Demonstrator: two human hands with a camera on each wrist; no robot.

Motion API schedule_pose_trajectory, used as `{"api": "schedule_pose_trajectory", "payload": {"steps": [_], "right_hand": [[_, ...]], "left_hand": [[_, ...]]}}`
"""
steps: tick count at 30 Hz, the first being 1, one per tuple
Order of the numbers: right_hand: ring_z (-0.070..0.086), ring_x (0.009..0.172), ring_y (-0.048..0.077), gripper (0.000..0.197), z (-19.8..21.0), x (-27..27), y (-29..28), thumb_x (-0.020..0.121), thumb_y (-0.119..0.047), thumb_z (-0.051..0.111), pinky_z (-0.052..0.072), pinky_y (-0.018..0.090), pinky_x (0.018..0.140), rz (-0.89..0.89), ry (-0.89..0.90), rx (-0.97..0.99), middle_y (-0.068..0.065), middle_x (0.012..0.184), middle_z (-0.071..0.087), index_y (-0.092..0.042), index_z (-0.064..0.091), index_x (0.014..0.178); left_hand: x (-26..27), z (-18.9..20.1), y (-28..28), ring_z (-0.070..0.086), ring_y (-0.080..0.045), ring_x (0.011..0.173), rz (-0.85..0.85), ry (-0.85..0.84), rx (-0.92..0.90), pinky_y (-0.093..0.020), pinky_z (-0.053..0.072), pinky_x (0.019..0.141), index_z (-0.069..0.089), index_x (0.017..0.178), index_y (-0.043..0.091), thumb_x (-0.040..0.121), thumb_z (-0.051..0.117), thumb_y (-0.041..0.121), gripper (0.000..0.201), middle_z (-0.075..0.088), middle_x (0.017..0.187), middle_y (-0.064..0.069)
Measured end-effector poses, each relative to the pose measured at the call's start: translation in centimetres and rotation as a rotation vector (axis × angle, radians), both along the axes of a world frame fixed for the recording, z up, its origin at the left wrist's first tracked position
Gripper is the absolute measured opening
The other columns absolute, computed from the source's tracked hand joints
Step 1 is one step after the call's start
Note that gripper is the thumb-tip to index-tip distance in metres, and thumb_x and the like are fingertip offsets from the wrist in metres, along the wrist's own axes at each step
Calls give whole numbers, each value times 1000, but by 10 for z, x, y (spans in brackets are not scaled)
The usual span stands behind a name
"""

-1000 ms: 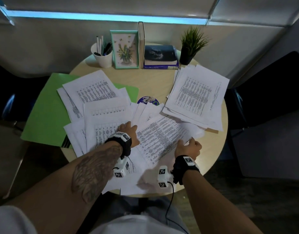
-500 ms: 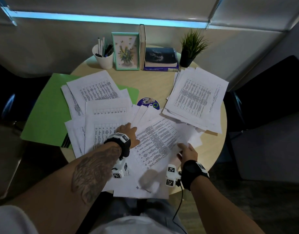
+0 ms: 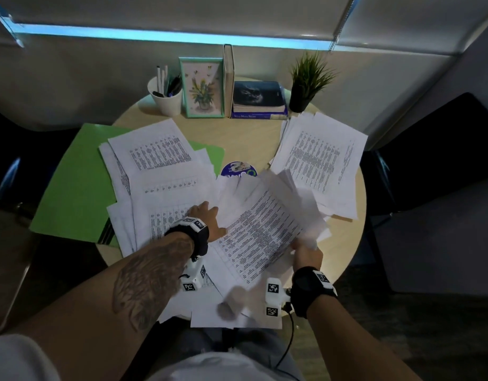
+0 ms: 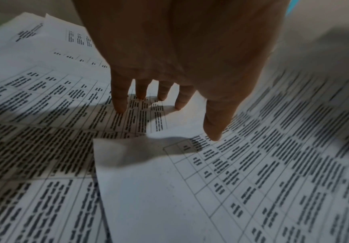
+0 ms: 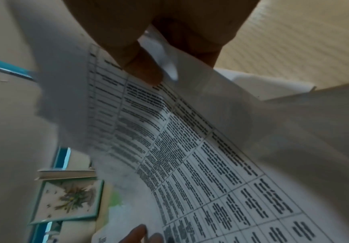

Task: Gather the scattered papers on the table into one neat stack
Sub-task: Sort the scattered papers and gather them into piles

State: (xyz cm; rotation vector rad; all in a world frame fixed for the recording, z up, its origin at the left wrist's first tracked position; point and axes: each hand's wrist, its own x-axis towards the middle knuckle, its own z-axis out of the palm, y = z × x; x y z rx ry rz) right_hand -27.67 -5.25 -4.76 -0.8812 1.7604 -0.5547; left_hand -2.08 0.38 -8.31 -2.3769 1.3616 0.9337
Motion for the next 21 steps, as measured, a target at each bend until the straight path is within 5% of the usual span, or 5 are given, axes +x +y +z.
{"api": "schedule_pose_trajectory", "payload": {"steps": [3,8,14,21], "right_hand": [[51,68,26,14,10,3,1,78,-5,60,43,32,65,-16,-10,-53,8,73,58,-12,59,66],[55,77,27,13,20,8,-9,78,-4,61,44,35,70,-56,-56,-195,9,77,62,-13,61,70],[59,94,21,26,34,7,-36,94,-9,54,42,27,80,3,25,-393,8,97,65,-4,67,115],[52,92,17,29,42,-2,-81,97,-12,44,39,27,81,-65,121,-521,11,105,64,-5,64,117]], "left_hand": [[0,-1,1,7,-37,147,-13,-3,-8,-50,18,118,16,153,23,82,51,69,92,4,162,-9],[3,-3,3,4,-37,148,34,32,-7,-51,15,119,10,154,23,78,55,71,100,-1,162,-9],[11,-5,8,0,-36,148,43,33,14,-51,14,119,9,154,25,80,54,68,97,-5,162,-7],[14,-5,7,2,-37,148,25,8,22,-50,14,119,11,154,26,83,49,69,91,-3,162,-7]]}}
